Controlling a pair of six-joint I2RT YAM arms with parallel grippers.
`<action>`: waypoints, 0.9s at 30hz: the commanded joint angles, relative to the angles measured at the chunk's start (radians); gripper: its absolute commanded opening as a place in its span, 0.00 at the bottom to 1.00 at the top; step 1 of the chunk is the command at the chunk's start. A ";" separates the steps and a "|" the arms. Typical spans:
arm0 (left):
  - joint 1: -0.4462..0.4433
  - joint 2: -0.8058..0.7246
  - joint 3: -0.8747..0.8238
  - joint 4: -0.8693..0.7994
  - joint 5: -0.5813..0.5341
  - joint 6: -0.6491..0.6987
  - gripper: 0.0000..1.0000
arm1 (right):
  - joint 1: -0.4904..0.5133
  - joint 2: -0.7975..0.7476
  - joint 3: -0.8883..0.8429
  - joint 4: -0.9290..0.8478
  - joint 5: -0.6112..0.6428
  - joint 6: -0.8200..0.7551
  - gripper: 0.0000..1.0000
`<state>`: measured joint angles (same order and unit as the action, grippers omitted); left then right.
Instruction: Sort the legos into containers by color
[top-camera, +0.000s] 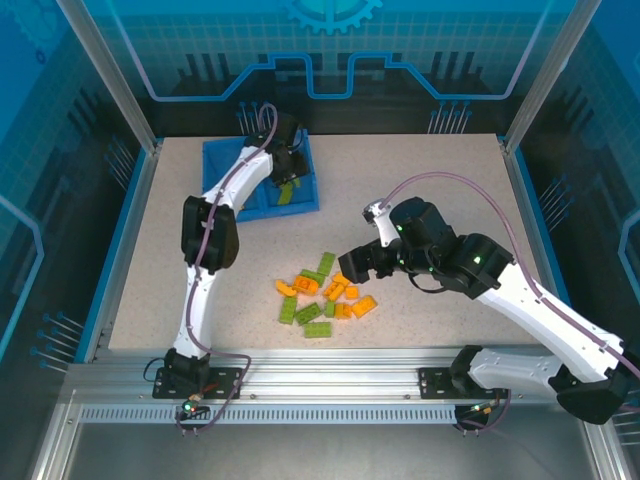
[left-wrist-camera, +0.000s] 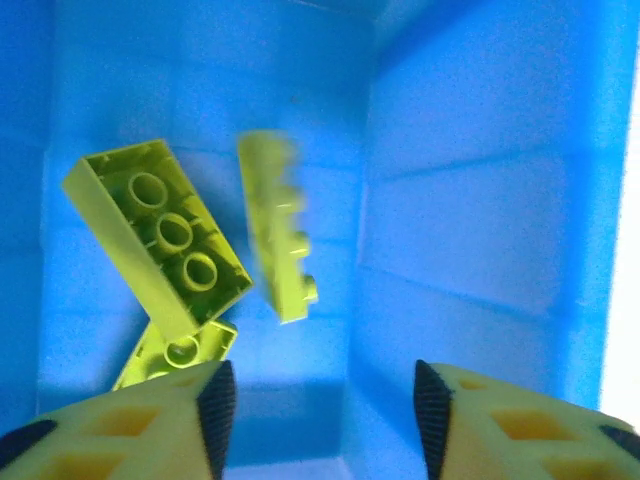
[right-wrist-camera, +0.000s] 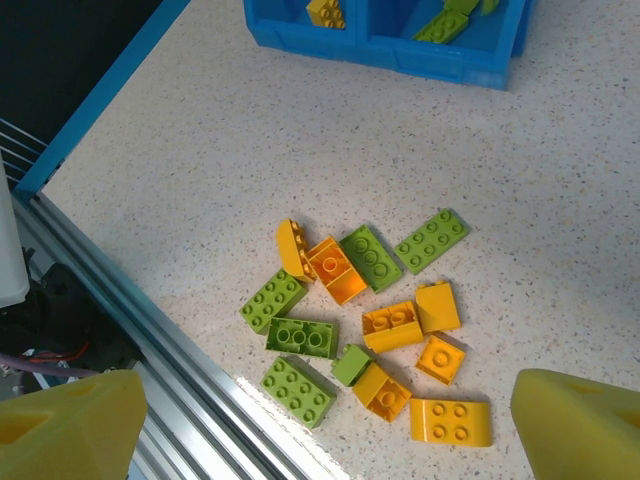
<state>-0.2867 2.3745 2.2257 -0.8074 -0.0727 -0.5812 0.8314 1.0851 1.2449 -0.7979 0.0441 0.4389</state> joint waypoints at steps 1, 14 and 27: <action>-0.015 -0.099 0.032 0.003 0.016 0.027 0.59 | 0.012 -0.008 -0.011 -0.015 0.016 0.014 0.96; -0.194 -0.777 -0.534 0.170 0.007 0.199 0.58 | -0.008 0.052 -0.087 0.046 0.107 0.087 0.96; -0.336 -1.131 -1.177 0.112 0.010 0.323 0.63 | -0.055 0.010 -0.181 0.101 0.105 0.131 0.97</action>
<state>-0.6182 1.2201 1.0908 -0.6456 -0.0593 -0.2947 0.7906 1.1248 1.0798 -0.7155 0.1326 0.5419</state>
